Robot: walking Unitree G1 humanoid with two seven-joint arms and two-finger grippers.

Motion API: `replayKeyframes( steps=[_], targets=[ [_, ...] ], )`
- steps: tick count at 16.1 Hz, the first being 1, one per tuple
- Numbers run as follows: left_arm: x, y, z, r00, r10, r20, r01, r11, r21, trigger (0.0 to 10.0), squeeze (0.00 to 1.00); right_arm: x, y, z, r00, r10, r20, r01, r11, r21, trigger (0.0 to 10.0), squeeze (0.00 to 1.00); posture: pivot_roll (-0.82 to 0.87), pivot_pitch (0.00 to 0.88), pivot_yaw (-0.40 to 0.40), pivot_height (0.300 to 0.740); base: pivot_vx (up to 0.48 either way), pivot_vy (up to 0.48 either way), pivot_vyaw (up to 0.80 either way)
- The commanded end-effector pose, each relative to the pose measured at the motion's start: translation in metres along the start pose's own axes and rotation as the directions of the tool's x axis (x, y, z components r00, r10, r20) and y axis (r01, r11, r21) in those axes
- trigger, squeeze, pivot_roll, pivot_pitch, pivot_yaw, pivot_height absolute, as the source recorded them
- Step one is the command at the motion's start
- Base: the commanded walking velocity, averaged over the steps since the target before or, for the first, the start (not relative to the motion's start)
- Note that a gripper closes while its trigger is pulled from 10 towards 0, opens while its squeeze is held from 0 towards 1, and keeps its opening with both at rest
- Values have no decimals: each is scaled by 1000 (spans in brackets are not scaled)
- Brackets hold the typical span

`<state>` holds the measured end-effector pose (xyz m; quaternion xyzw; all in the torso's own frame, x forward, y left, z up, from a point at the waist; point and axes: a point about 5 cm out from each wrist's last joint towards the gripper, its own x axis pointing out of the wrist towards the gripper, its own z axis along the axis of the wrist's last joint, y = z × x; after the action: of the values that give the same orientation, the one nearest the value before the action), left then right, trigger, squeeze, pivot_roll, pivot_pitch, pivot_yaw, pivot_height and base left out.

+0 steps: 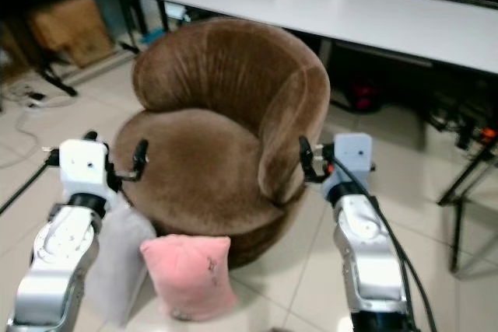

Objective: Move the pillow to the sofa from floor

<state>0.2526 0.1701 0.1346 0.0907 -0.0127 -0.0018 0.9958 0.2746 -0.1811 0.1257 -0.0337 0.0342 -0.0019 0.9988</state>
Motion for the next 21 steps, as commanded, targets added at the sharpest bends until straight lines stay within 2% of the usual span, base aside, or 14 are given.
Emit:
replayKeyframes(
  steps=[1,4,5,8,12,15,19,21],
  targets=[
    [0,3,2,1000,4,7,-4,1000,10,10000,0,0,2,3,1000,7,5,-8,1000,18,10000,0,-21,0,16,740,0,0,0],
    [0,3,2,1000,-1,10,1,1000,7,10000,0,0,3,3,1000,12,13,-13,1000,17,10000,0,-21,0,16,740,0,0,0],
    [0,3,2,1000,-2,12,2,1000,5,10000,0,0,4,4,1000,28,14,-28,1000,-15,10000,0,-19,0,15,740,259,0,0],
    [0,3,2,1000,-6,14,6,1000,2,10000,0,0,7,4,999,48,10,-47,998,-44,10000,0,-19,0,15,740,287,0,800],
    [-1,3,1,1000,-8,13,8,1000,4,10000,0,0,6,3,999,34,9,-34,999,-15,10000,0,-16,0,15,740,294,0,0],
    [-1,3,1,1000,-12,16,12,1000,5,10000,0,1,9,3,999,52,13,-51,997,-50,10000,0,-15,0,15,740,294,0,0],
    [0,4,2,1000,-11,20,11,1000,6,10000,0,2,10,4,999,51,13,-50,997,-56,10000,0,-15,0,15,740,294,0,800],
    [0,4,2,1000,-9,21,9,1000,8,10000,0,3,11,4,998,67,16,-65,996,-64,10000,0,-10,0,14,740,292,0,0]
  ],
)
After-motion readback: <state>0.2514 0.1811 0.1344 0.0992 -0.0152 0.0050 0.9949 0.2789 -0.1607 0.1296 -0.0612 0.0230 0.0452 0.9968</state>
